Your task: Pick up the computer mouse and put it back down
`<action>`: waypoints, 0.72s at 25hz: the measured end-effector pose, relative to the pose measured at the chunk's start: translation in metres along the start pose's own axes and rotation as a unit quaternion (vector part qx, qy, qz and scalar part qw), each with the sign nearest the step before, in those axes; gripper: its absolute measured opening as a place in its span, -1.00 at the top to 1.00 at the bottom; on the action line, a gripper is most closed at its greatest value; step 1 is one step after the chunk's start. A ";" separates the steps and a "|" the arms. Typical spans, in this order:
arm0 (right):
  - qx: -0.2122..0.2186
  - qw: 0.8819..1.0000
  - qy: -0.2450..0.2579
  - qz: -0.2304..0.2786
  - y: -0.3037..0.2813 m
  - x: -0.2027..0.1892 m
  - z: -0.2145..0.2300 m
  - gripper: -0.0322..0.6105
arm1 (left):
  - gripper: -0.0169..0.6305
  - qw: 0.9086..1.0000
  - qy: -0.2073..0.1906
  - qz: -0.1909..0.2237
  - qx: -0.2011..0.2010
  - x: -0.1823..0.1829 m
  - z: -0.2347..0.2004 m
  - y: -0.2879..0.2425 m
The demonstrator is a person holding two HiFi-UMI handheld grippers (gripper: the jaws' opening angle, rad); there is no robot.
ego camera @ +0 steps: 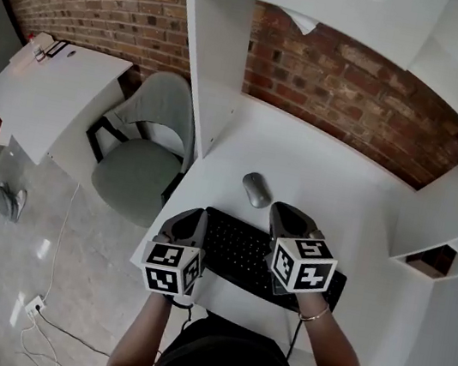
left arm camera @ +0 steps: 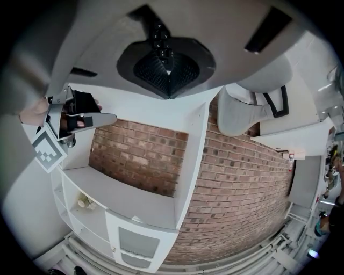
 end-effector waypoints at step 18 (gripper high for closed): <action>0.035 0.998 -0.023 0.052 0.070 -0.014 0.007 0.89 | 0.92 1.000 -0.027 0.007 0.013 -0.017 0.049 0.031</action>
Point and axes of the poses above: the fingertips, and each gripper's own axes: y backward along the fingers, z to its right, x out of its top, the point moved 5 cm from there along y, backward along the fingers, and after that the axes turned 12 degrees about y, right-handed, at the moved point
